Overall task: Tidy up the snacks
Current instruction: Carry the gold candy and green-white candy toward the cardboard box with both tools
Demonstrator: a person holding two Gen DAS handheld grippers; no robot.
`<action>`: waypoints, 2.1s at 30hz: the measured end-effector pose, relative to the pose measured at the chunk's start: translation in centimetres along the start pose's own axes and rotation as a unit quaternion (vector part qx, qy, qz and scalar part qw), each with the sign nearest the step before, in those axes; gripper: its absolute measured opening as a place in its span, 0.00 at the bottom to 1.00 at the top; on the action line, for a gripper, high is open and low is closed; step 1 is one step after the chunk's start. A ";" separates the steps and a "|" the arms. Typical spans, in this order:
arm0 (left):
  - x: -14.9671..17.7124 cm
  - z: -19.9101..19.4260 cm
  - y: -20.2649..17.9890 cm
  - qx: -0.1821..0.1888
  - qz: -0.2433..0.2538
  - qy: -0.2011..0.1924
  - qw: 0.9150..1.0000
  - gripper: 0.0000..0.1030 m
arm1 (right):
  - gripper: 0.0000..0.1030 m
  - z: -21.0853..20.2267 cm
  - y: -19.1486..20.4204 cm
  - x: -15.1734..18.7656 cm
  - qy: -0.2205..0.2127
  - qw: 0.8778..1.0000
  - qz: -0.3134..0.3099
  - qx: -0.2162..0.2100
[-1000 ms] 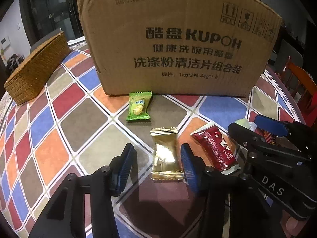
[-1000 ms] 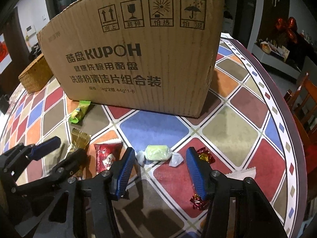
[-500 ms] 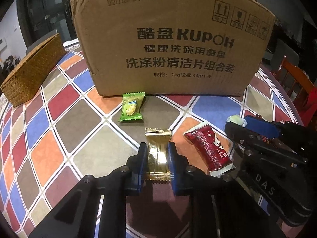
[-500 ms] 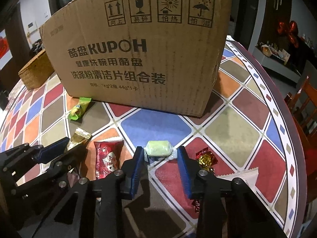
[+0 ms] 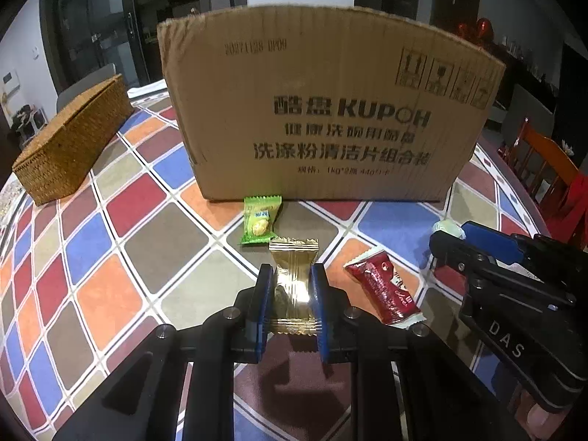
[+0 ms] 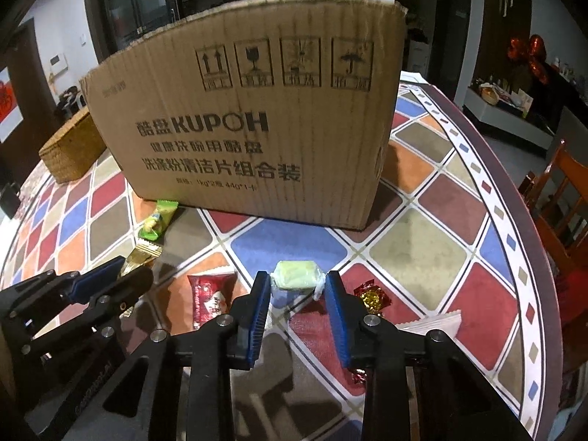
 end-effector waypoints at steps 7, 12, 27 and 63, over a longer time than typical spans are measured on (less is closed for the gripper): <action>-1.1 -1.7 0.4 -0.003 -0.003 -0.017 1.000 0.21 | 0.31 -1.9 0.5 -0.8 -0.017 1.000 0.000 -0.005; -2.0 -3.4 0.6 -0.004 -0.005 -0.032 0.999 0.21 | 0.31 -3.3 0.8 -1.4 -0.031 0.999 -0.002 -0.007; -3.8 -7.3 1.3 -0.014 -0.008 -0.067 0.998 0.21 | 0.31 -7.3 1.7 -3.0 -0.067 0.998 -0.004 -0.018; -11.5 -11.8 2.7 -0.022 -0.004 -0.119 0.993 0.21 | 0.31 -12.8 2.6 -10.8 -0.146 0.988 0.009 -0.038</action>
Point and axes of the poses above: each gripper's, at about its wrist camera, not at the fingertips, and z roughly the way its jaws point, y to its left, x to its underside, the point moved 10 cm from there along z, roughly the way its jaws point, and after that the axes turned 8 degrees about z, right-handed, at the moved point
